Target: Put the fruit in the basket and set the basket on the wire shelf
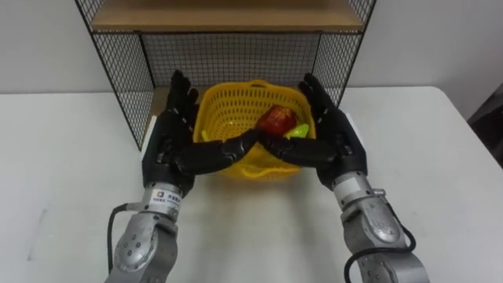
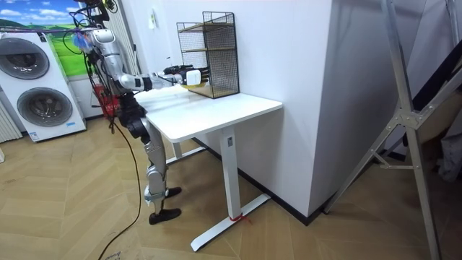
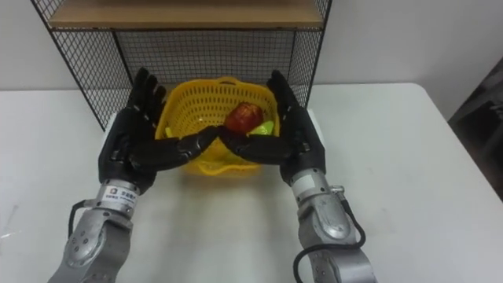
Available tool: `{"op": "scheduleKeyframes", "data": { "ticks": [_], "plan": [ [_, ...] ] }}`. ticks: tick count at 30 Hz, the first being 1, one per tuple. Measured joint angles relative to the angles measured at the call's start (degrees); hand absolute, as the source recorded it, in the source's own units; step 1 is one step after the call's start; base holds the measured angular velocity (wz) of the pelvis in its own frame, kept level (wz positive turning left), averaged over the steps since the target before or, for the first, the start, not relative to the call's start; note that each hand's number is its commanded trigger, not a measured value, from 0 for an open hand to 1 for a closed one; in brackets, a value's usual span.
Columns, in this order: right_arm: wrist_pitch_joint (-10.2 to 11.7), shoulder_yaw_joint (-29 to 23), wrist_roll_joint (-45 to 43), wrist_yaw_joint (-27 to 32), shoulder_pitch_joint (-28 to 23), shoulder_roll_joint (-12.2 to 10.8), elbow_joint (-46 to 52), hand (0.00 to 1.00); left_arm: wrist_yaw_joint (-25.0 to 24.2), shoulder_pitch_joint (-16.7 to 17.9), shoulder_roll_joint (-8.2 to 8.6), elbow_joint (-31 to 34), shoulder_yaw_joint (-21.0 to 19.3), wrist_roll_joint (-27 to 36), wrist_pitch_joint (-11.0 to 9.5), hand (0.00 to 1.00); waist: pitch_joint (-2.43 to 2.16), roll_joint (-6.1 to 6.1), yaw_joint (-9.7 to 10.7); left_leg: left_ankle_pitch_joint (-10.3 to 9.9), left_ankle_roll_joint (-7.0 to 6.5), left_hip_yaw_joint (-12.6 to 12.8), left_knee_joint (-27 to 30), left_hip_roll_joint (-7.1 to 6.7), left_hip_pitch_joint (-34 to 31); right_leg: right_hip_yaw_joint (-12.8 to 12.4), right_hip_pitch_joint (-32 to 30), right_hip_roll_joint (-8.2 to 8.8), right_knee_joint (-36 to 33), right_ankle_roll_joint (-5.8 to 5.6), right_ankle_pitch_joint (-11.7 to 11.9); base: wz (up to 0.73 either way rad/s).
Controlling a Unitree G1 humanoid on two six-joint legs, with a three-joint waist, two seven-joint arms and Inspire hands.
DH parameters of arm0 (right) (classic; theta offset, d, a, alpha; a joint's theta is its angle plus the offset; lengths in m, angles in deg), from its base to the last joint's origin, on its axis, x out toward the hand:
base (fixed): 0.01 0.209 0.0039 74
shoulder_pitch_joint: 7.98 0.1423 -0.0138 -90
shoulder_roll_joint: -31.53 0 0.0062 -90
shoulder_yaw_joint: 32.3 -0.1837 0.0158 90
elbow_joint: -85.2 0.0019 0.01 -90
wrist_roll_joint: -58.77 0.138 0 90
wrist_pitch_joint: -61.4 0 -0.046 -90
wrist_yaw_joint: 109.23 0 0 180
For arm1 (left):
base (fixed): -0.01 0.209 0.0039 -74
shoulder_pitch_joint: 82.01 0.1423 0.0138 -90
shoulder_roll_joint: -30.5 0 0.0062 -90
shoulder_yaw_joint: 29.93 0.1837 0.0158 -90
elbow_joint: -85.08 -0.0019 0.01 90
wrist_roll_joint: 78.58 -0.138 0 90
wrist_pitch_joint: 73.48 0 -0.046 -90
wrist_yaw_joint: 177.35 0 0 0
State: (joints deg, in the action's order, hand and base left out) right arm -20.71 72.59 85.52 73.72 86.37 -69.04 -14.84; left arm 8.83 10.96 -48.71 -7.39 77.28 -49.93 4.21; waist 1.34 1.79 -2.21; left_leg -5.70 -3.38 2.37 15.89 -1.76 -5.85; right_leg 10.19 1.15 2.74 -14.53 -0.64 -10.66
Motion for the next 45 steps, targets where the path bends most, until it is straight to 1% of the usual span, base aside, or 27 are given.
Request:
{"op": "scheduleKeyframes", "data": {
  "ticks": [4,6,8,9,11,12,14,18,21,23,25,28,30,31,33,34,35,37,39,41,42,43,45],
  "plan": [
    [-0.4,0.1,0.0,0.3,2.2,-0.5,-2.0,0.00,1.0,-0.4,0.24,-2.1,-0.1,0.0,0.7,0.00,0.03,0.16,-0.2,0.2,0.04,0.0,-0.4,-0.03,0.4,0.1,0.3,0.03,0.1,0.02,0.0,0.01],
    [-0.5,0.2,0.0,1.0,2.6,-0.6,-2.7,0.00,1.1,-0.4,0.30,-3.5,-0.1,0.0,1.6,0.00,0.22,0.47,-0.2,0.2,0.09,-0.2,-0.4,-0.01,0.7,0.4,0.9,-0.03,0.6,0.06,0.1,0.08],
    [-0.8,0.2,-0.2,1.4,2.6,-0.8,-2.7,0.00,1.1,-0.4,0.30,-4.5,-0.1,0.0,2.4,0.00,0.21,0.70,-0.5,0.3,0.12,-0.5,-0.4,-0.01,0.6,0.7,1.2,-0.09,0.9,0.09,0.2,0.06],
    [-1.3,0.2,-0.2,1.7,2.6,-0.9,-2.7,0.00,1.2,-0.4,0.30,-4.9,-0.1,0.0,3.2,0.00,0.22,0.85,-0.7,0.3,0.12,-0.6,-0.3,-0.05,0.6,0.8,1.3,-0.09,1.0,0.09,0.2,0.07],
    [-1.8,0.2,-0.2,2.0,2.6,-0.9,-2.8,0.00,1.4,-0.4,0.30,-5.5,-0.1,0.0,3.7,0.00,0.36,1.03,-0.9,0.2,0.12,-0.8,-0.3,-0.07,0.7,0.9,1.5,-0.13,1.1,0.09,0.2,0.07],
    [-1.8,0.2,-0.2,2.2,2.6,-0.9,-2.9,0.00,2.0,-0.4,0.31,-6.1,0.0,-0.1,3.7,0.00,0.48,1.07,-1.0,0.2,0.12,-1.0,-0.2,-0.09,0.8,1.0,1.8,-0.20,1.4,0.04,0.3,0.08],
    [-1.8,0.4,-0.2,2.2,2.6,-1.1,-2.9,0.00,2.3,-0.5,0.37,-6.6,0.0,0.0,3.8,0.00,0.48,1.08,-1.0,0.3,0.15,-1.1,-0.2,-0.06,0.8,1.0,2.1,-0.35,1.9,0.04,0.5,0.04],
    [-1.8,0.8,-0.3,2.4,2.6,-1.1,-2.9,0.00,3.3,-0.5,0.40,-6.6,-0.1,-0.1,4.8,0.00,0.51,1.04,-1.1,0.3,0.16,-1.4,-0.2,-0.11,1.2,1.3,2.8,-0.37,2.3,0.03,0.6,0.03],
    [-1.8,1.0,-0.4,2.4,2.6,-1.1,-3.7,0.00,3.5,-0.5,0.47,-6.7,0.0,-0.1,5.5,0.00,0.63,0.85,-1.1,0.3,0.17,-1.6,-0.3,-0.11,1.8,1.3,3.8,-0.54,3.0,-0.06,0.9,0.04],
    [-1.8,1.2,-0.4,2.4,2.6,-1.2,-4.7,0.00,3.8,-0.5,0.46,-6.7,-0.1,-0.1,5.9,0.00,0.62,0.82,-1.1,0.3,0.19,-1.6,-0.3,-0.11,2.2,1.1,4.0,-0.59,2.9,-0.06,0.8,0.00],
    [-2.5,1.3,-0.4,2.4,2.6,-1.2,-5.1,0.00,4.3,-0.5,0.53,-6.7,-0.2,-0.1,6.0,0.00,0.57,0.75,-1.1,0.3,0.20,-1.6,-0.3,-0.10,2.4,1.0,4.2,-0.60,2.9,-0.06,0.8,-0.02],
    [-3.1,1.2,-0.7,2.4,3.1,-1.3,-5.1,0.00,4.6,-0.7,1.04,-6.7,-1.0,-0.1,6.7,0.00,0.35,0.46,-1.1,0.3,0.19,-1.6,-0.3,-0.11,2.5,1.0,4.2,-0.57,2.8,-0.06,0.8,0.00],
    [-3.6,1.1,0.0,3.1,4.3,-1.2,-5.1,0.00,5.1,-2.0,1.36,-6.7,-1.1,-0.1,8.0,0.00,0.15,0.13,-1.0,0.3,0.20,-1.7,-0.3,-0.13,2.5,1.5,4.3,-0.35,2.8,-0.06,0.9,0.00],
    [-3.8,1.1,0.1,3.6,4.8,-1.2,-5.1,0.00,5.4,-2.5,1.36,-6.7,-1.1,-0.1,8.3,0.00,0.12,0.07,-1.0,0.3,0.21,-1.7,-0.3,-0.15,2.5,1.6,4.3,-0.33,2.8,-0.06,0.9,0.09],
    [-3.8,0.7,0.2,5.1,7.7,-1.5,-7.1,0.00,6.5,-5.6,1.54,-6.7,-1.2,-1.5,9.6,0.00,0.12,0.01,-0.9,0.4,0.25,-2.1,-0.1,-0.26,2.6,2.6,4.8,-0.29,2.9,-0.01,0.8,0.14],
    [-3.8,0.5,0.2,5.4,9.1,-1.7,-8.4,0.00,6.9,-6.6,1.75,-6.7,-1.3,-2.1,9.9,0.00,0.08,-0.05,-0.8,0.4,0.25,-2.0,-0.1,-0.26,2.6,2.6,4.9,-0.29,2.9,0.00,0.8,0.08],
    [-3.9,-0.3,0.2,6.0,11.3,-2.2,-10.6,0.00,7.5,-8.6,2.18,-6.7,-1.3,-3.0,9.9,0.00,0.00,-0.17,-0.9,0.4,0.23,-2.0,-0.1,-0.30,2.7,2.7,5.0,-0.26,2.9,0.00,0.8,0.04],
    [-4.1,-1.5,0.2,6.5,13.5,-2.3,-12.5,0.00,7.9,-11.2,2.51,-6.7,-1.8,-3.5,9.9,0.00,0.06,-0.28,-0.8,0.5,0.18,-2.3,-0.3,-0.50,3.0,3.1,5.5,-0.17,3.0,0.01,0.8,0.11],
    [-4.3,-2.2,0.3,6.6,14.4,-2.7,-12.6,0.00,8.8,-13.3,2.58,-6.7,-2.0,-3.5,10.3,0.00,0.12,-0.44,-0.6,0.7,0.22,-2.7,-0.6,-0.66,3.4,3.5,5.9,0.15,3.1,0.05,0.7,0.11],
    [-4.4,-2.7,0.5,7.1,14.5,-3.3,-12.6,0.00,9.6,-13.4,2.99,-6.6,-2.1,-3.6,10.8,0.00,0.00,-0.62,-0.5,0.7,0.23,-2.9,-0.6,-0.73,3.7,3.7,6.2,0.27,3.1,0.04,0.7,0.05],
    [-4.8,-2.8,0.6,7.6,14.5,-3.4,-12.6,0.00,10.0,-13.4,3.70,-6.6,-2.3,-3.9,11.4,0.00,-0.02,-0.66,-0.3,0.7,0.23,-2.9,-0.5,-0.73,3.7,3.7,6.3,0.28,3.0,0.05,0.7,0.04],
    [-5.1,-2.8,0.6,7.8,14.5,-3.4,-12.6,0.00,10.3,-13.4,4.04,-6.6,-2.5,-4.2,11.8,0.00,-0.02,-0.66,-0.3,0.7,0.23,-2.9,-0.5,-0.73,3.7,3.8,6.3,0.28,3.0,0.04,0.7,0.00],
    [-6.6,-2.8,1.5,8.6,14.5,-3.5,-12.6,0.00,11.2,-13.6,4.55,-6.6,-2.8,-4.6,13.2,0.00,-0.03,-0.67,-0.1,0.7,0.23,-3.0,-0.5,-0.83,3.8,3.9,6.4,0.14,3.0,0.03,0.6,0.00]
  ]
}}
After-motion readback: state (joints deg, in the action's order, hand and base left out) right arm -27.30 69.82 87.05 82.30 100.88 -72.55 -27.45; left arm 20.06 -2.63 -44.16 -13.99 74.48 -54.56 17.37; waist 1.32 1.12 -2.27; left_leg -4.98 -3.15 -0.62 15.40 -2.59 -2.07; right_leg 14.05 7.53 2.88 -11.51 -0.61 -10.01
